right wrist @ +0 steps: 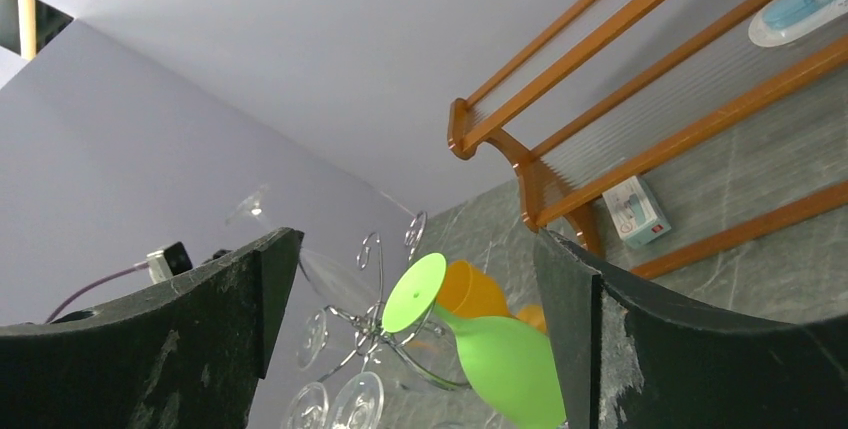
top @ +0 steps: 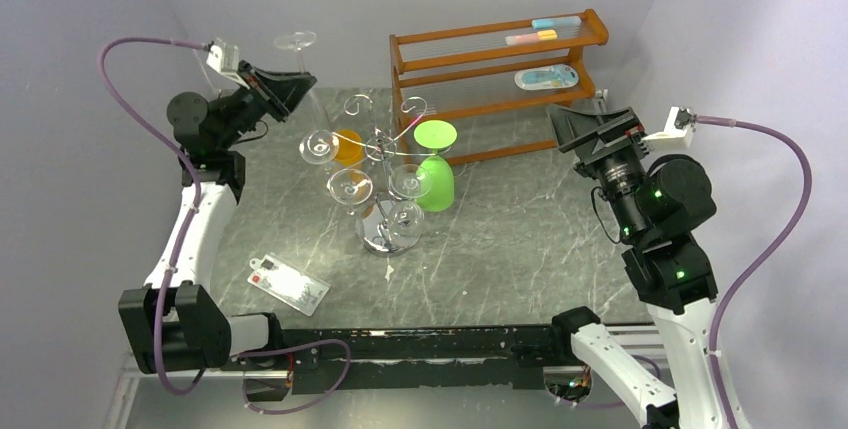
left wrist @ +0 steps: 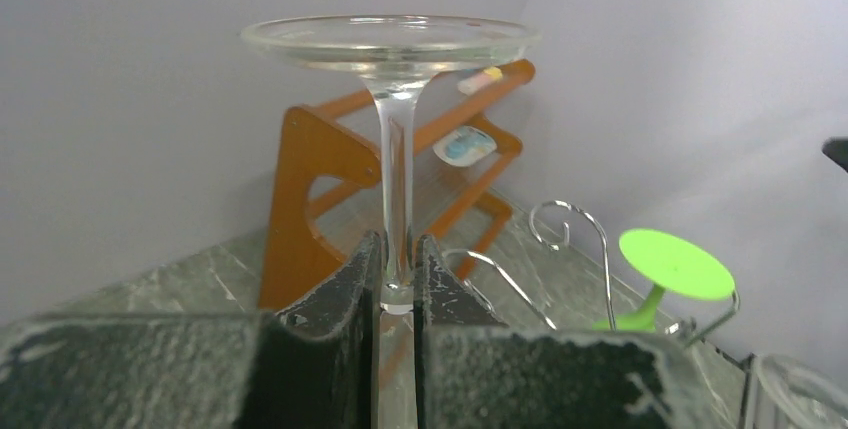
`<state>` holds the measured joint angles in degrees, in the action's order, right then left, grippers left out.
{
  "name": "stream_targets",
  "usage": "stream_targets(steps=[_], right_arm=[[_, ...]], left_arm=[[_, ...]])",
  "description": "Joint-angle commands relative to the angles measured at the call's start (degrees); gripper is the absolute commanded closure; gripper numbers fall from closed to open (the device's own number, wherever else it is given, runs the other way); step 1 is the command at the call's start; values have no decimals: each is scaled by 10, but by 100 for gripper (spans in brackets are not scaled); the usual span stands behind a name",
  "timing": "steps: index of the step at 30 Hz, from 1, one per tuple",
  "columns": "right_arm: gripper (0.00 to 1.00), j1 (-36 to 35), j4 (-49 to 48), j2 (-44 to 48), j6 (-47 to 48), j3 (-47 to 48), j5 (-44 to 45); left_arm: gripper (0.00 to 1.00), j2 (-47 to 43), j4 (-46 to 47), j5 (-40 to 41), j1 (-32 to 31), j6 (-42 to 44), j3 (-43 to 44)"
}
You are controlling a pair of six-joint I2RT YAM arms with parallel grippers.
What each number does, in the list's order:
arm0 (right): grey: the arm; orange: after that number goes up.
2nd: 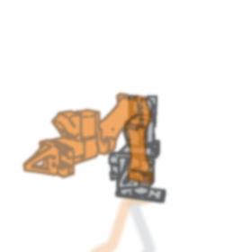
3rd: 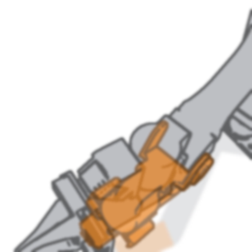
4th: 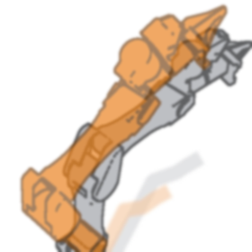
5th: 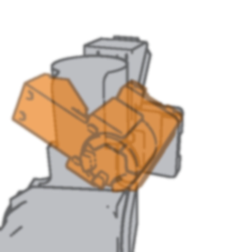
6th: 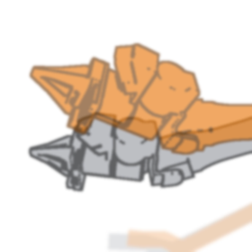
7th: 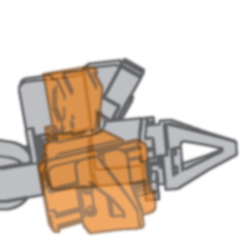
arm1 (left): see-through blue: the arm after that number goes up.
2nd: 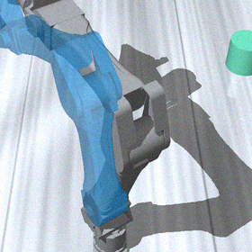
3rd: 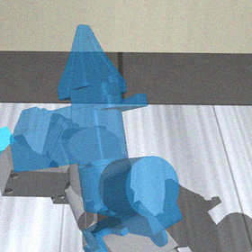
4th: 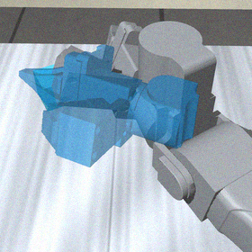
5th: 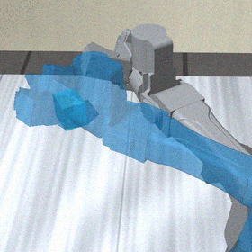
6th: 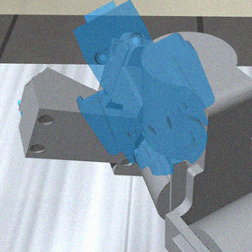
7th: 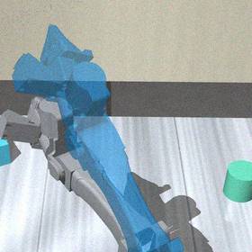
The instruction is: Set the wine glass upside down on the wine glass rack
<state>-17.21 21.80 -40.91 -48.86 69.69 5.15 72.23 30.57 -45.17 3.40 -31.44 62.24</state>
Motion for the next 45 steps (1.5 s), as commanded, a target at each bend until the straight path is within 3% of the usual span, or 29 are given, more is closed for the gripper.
stream_targets(steps=[1,12,22,28,37,45], right_arm=[[10,2,7,6,-2,-8,-8],[10,1,1,7,-1,-8,-17],[11,1,1,10,8,-4,-15],[11,1,4,14,14,-1,-11],[11,2,4,17,15,-2,-10],[11,1,6,20,17,2,-12]], left_arm=[[95,2,206,-69,3,-67,-47],[95,36,432,-139,3,-154,-143],[95,158,743,-173,3,-375,-140],[95,164,705,-183,1,-351,-126],[95,69,483,-176,-9,-157,-139],[95,69,459,-205,-12,-106,-120]])
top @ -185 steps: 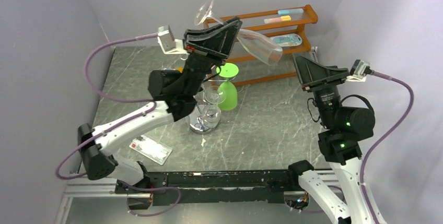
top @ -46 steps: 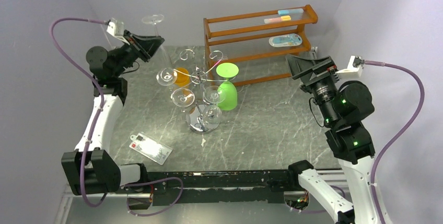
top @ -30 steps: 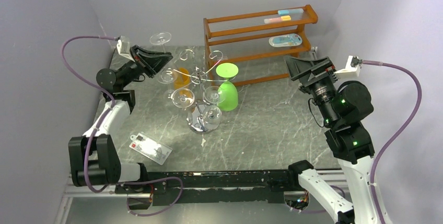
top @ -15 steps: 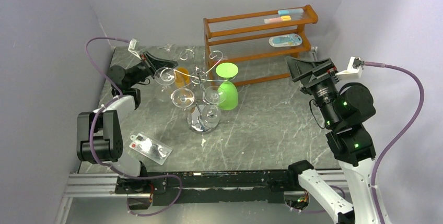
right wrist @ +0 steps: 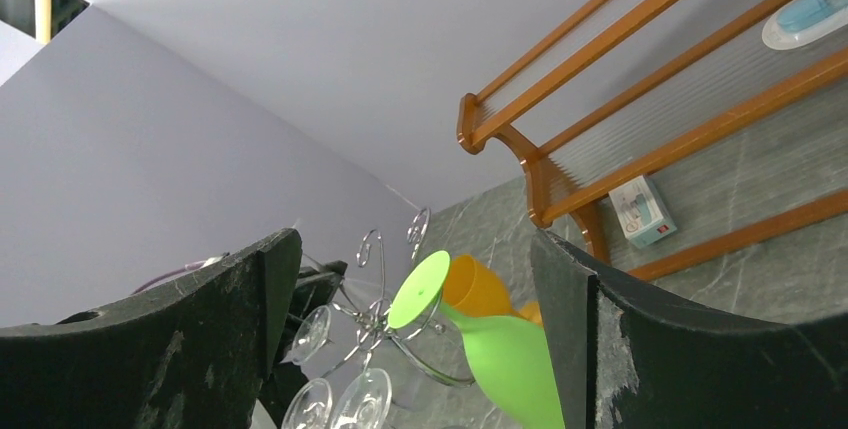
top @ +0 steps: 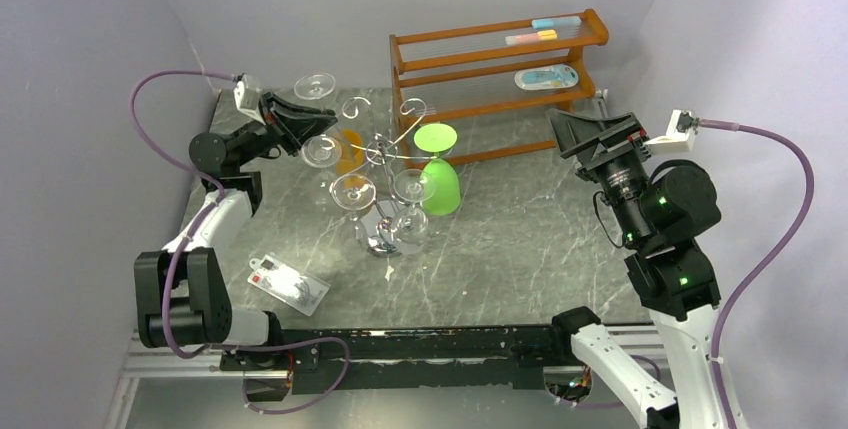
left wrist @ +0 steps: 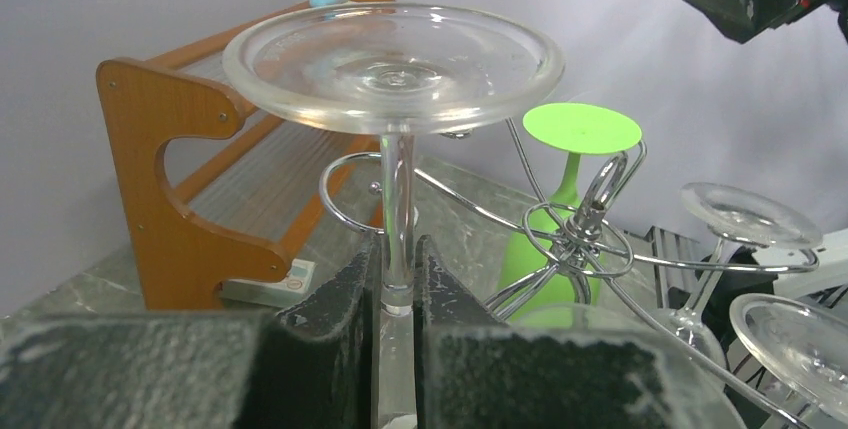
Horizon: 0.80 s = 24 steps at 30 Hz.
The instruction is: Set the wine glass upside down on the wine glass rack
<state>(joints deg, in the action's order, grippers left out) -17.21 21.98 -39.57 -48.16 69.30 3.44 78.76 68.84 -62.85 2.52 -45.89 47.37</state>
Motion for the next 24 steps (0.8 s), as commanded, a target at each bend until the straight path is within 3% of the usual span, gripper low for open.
stream_targets(steps=[1,7,15,24], right_arm=[[11,1,6,8,11,6,7],[11,2,7,12,14,11,9],[12,2,7,11,12,13,5],[12,2,7,13,9,11,5]], left_arm=[[95,5,68,-29,-3,46,33],[95,4,-61,-24,-10,162,66],[95,2,-360,-8,-51,430,114],[95,17,-321,-23,-53,410,93]])
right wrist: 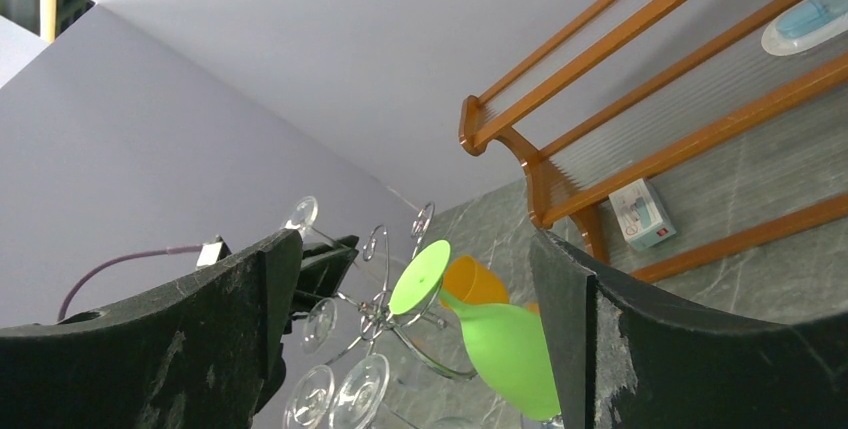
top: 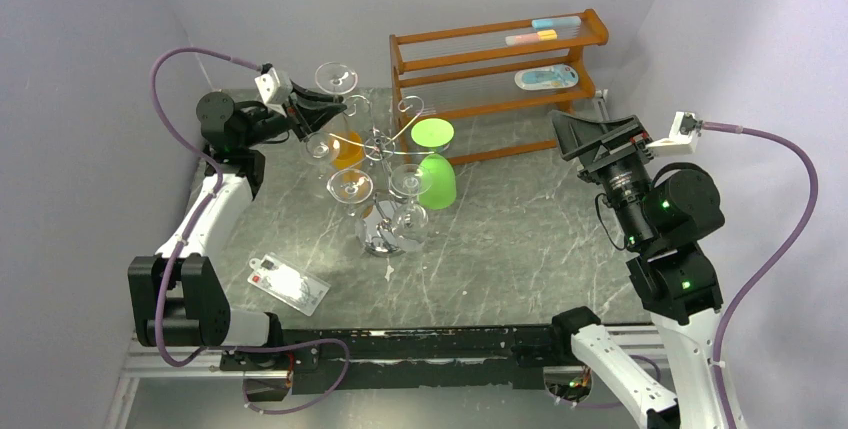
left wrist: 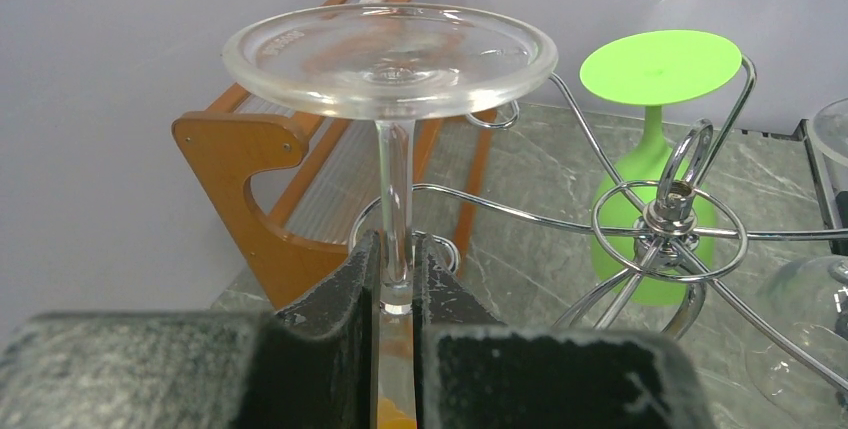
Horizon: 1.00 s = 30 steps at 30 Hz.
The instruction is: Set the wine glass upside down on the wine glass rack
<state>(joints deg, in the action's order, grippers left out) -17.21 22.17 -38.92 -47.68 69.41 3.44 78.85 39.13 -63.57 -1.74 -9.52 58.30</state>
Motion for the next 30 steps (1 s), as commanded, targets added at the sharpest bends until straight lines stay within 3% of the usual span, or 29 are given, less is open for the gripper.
stream_targets(steps=[1,6,16,30], right_arm=[[12,1,6,7,4,10,5],[12,2,5,9,5,10,6],[12,1,2,13,-2,5,-3],[14,2,-5,2,-17,-6,-24]], left_arm=[[95,15,-25,-15,-11,49,-18],[95,-1,3,-1,-10,30,-36],[95,-19,181,37,10,-100,-89],[95,-17,135,47,16,-75,-101]])
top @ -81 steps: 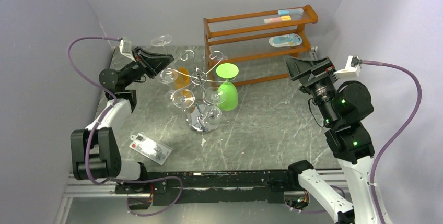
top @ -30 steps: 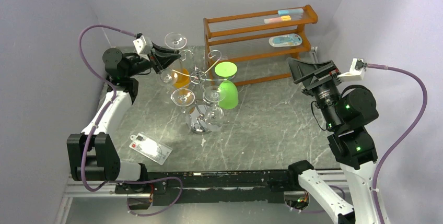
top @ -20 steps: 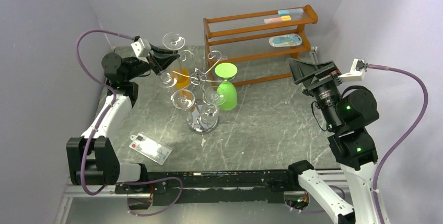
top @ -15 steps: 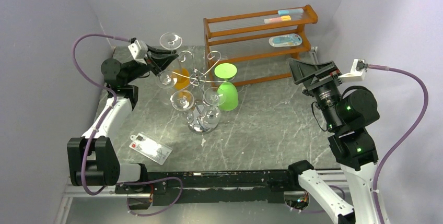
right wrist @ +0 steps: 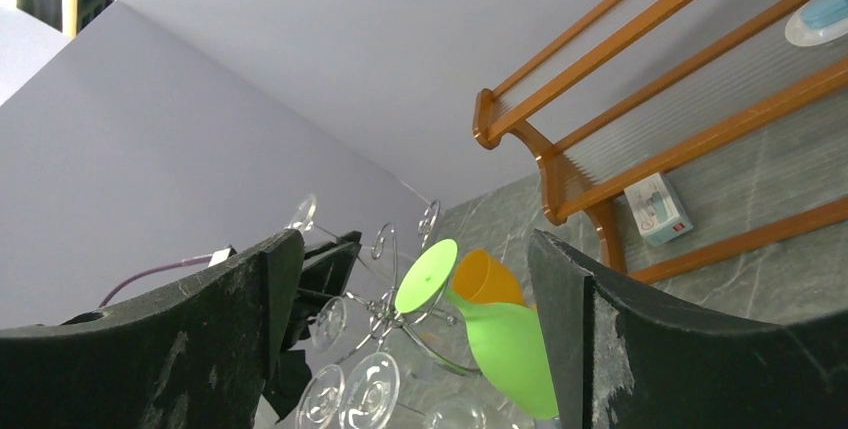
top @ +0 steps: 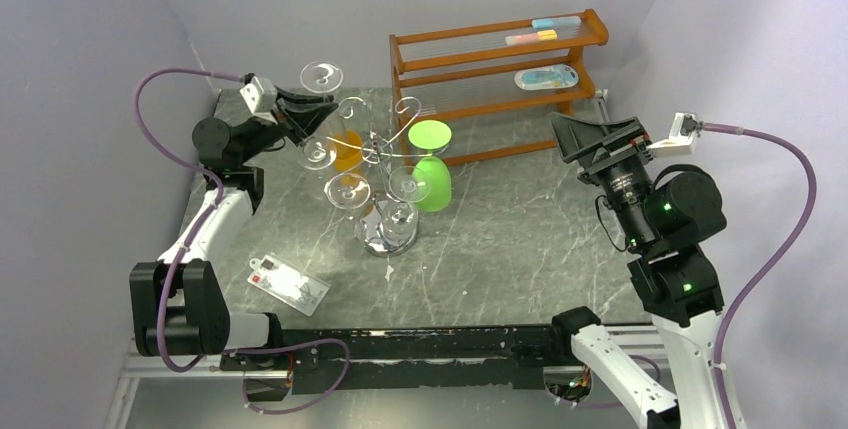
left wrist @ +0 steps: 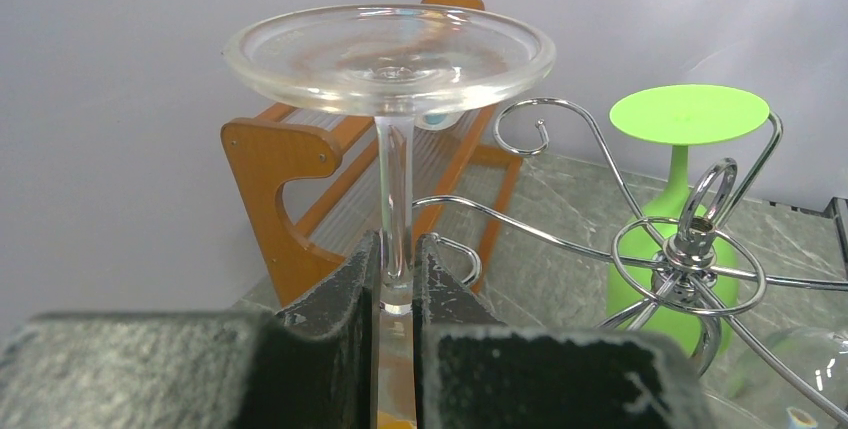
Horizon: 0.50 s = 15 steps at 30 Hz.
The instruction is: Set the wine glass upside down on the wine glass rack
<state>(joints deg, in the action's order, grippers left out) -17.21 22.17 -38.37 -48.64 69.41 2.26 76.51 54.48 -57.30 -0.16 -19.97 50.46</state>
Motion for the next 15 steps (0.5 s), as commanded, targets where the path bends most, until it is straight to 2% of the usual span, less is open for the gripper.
stream_targets(steps=[1,6,15], right_arm=[[14,1,-6,-4,-8,-7,-14],[14,1,-8,-4,-10,-10,-16],[14,1,-8,-2,-9,-11,-17]], left_arm=[[95,6,-2,-12,0,20,-24],[95,0,63,6,0,-28,-23],[95,12,-3,34,0,24,-4]])
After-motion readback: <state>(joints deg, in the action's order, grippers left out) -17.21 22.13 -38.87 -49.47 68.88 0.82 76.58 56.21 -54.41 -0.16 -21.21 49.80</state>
